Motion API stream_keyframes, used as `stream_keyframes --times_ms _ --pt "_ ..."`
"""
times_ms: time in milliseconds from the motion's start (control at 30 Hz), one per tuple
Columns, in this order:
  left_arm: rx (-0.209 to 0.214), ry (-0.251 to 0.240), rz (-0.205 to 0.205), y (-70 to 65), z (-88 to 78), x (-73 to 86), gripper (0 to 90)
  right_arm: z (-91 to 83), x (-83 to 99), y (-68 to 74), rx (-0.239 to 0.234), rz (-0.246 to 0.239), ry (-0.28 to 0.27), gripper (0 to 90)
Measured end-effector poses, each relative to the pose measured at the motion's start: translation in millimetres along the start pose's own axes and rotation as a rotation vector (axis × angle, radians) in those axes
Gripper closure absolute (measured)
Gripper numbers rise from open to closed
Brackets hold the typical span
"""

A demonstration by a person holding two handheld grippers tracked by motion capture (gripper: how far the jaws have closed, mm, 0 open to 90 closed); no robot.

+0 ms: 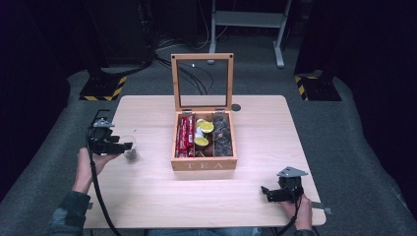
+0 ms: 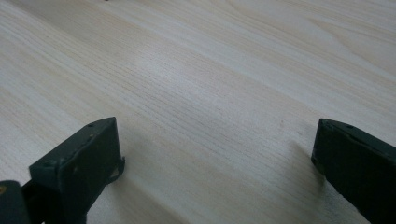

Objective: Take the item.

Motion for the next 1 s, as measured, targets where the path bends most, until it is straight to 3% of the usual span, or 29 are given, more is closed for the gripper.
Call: stream_keyframes --times_ms 200,600,867,1000 --pt "0.013 -0.063 0.016 -11.3 -12.1 -0.9 16.2 0.1 -0.2 -0.3 0.0 -0.003 -0.001 0.6" --pt "-0.035 -0.183 0.061 -39.8 -26.1 15.6 11.8 0.0 0.1 0.1 0.001 0.001 0.0 0.6" --pt "-0.021 -0.162 0.147 -75.6 -9.0 44.4 7.5 0.0 0.0 0.0 0.002 0.002 0.0 0.5" --pt "-0.006 -0.149 0.148 -86.6 6.8 59.5 6.6 0.1 -0.1 -0.4 0.001 -0.002 -0.001 0.6"
Point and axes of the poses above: each handheld gripper's, and its own axes: z roughly forward along the jaws, x roughly out of its underside, y roughly to its left, the point moved 10 cm from there along z, roughly forward along the jaws
